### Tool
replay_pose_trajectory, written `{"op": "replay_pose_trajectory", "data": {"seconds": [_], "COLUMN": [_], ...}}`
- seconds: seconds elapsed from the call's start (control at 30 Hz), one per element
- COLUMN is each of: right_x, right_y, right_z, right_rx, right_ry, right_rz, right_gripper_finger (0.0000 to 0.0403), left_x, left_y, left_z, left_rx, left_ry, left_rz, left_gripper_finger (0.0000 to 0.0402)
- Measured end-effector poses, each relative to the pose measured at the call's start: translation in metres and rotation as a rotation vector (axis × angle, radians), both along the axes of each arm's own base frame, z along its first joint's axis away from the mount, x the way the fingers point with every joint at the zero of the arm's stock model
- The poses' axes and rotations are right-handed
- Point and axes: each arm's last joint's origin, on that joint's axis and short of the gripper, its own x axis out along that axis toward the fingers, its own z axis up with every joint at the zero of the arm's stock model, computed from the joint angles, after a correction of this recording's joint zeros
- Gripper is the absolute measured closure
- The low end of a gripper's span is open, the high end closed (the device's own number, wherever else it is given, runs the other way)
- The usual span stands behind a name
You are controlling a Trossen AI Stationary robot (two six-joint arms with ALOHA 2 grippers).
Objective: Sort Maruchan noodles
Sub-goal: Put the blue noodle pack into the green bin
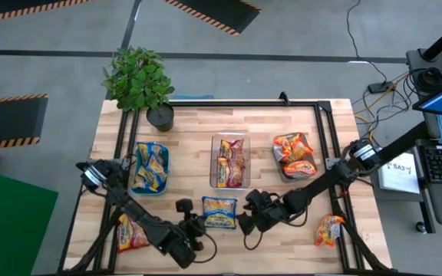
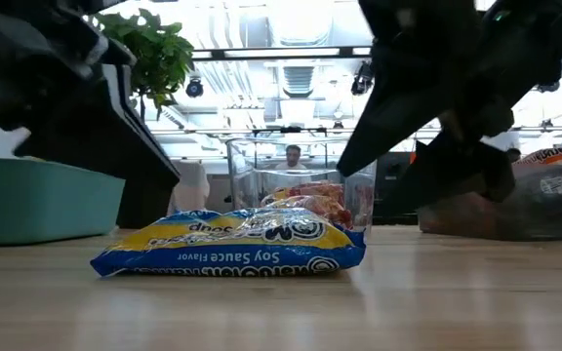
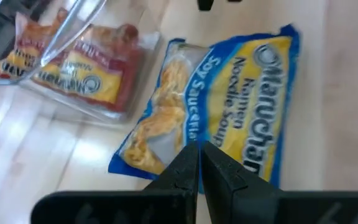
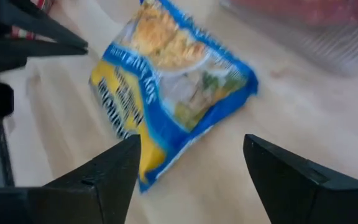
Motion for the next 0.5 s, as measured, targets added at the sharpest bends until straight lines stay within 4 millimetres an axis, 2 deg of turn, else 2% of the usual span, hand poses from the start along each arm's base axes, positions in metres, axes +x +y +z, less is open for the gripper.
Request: {"op": "replay_pose_trajectory", "data": {"seconds": [0.33,0.5], "right_x": [0.000,0.006], "right_y": [-0.002,0.002], "right_z": [-0.001,-0.020], "right_rx": [-0.024,-0.018], "right_ry": [-0.030,-0.031], "right_rz": [-0.034,-0.040], "right_gripper_finger": [0.0100,0.0097], "left_x": [-0.010,-0.010], "left_y": [0.010,0.012], "left_z": [-0.024,-0.031], "left_rx": [-0.059,-0.075], "left_ry": [-0.033,-0.095], "left_rz": [0.078,0.084], "left_gripper_finger": [0.0402,0.0402]}}
